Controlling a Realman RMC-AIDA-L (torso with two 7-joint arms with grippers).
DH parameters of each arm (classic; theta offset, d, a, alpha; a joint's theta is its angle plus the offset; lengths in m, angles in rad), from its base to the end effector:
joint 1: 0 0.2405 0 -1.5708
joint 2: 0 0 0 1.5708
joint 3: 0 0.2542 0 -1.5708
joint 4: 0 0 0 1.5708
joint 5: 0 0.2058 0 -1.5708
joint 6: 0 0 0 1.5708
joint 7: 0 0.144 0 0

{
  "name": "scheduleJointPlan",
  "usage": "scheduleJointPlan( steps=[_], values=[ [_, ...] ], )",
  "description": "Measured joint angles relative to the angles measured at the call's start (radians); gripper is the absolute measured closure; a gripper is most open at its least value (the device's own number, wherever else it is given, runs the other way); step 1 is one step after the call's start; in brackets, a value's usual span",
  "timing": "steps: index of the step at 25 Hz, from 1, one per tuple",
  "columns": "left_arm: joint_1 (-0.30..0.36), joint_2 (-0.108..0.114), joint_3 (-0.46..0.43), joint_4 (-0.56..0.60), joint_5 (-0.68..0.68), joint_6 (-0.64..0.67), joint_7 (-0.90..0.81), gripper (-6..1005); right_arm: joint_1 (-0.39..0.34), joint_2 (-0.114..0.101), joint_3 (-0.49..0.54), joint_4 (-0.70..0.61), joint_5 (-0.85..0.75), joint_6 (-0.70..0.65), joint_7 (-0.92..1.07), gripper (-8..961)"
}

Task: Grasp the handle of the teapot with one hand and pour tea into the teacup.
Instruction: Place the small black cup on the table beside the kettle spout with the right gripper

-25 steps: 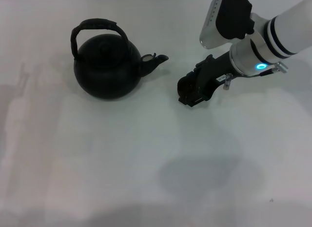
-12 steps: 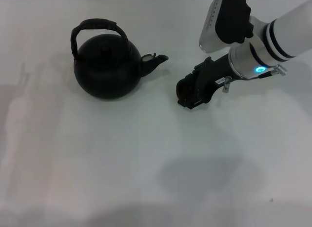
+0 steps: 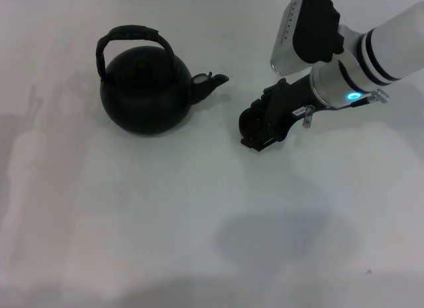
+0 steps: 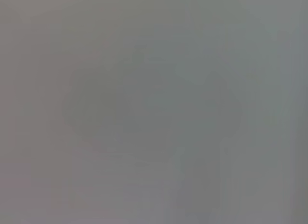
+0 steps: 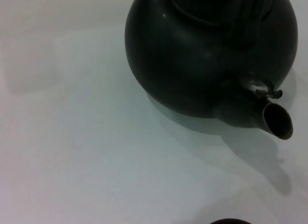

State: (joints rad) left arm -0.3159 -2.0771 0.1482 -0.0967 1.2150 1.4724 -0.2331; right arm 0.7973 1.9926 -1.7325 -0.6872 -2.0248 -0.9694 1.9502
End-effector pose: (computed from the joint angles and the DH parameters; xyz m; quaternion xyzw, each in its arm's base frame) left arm -0.3585 0.2614 0.0160 -0.6220 -0.2452 -0.3432 0.6597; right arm 0.2000 0.3808 -0.0850 -0.9801 0.1239 -0.1093 0.1101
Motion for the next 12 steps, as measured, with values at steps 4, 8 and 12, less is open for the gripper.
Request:
scheduleJointPlan(
  steps=[4,8,12],
  values=[
    [0.000,-0.001,0.001,0.000,0.001,0.001,0.000,152,-0.008,0.003,0.031,-0.004,0.000,-0.004,-0.023,117],
    [0.000,-0.001,0.001,0.000,0.001,0.001,0.000,153,-0.029,0.010,0.090,-0.019,0.001,-0.013,-0.056,113],
    [0.000,-0.001,0.002,0.000,0.001,0.001,0.000,153,-0.040,0.012,0.137,-0.021,0.005,-0.033,-0.073,114]
  ],
)
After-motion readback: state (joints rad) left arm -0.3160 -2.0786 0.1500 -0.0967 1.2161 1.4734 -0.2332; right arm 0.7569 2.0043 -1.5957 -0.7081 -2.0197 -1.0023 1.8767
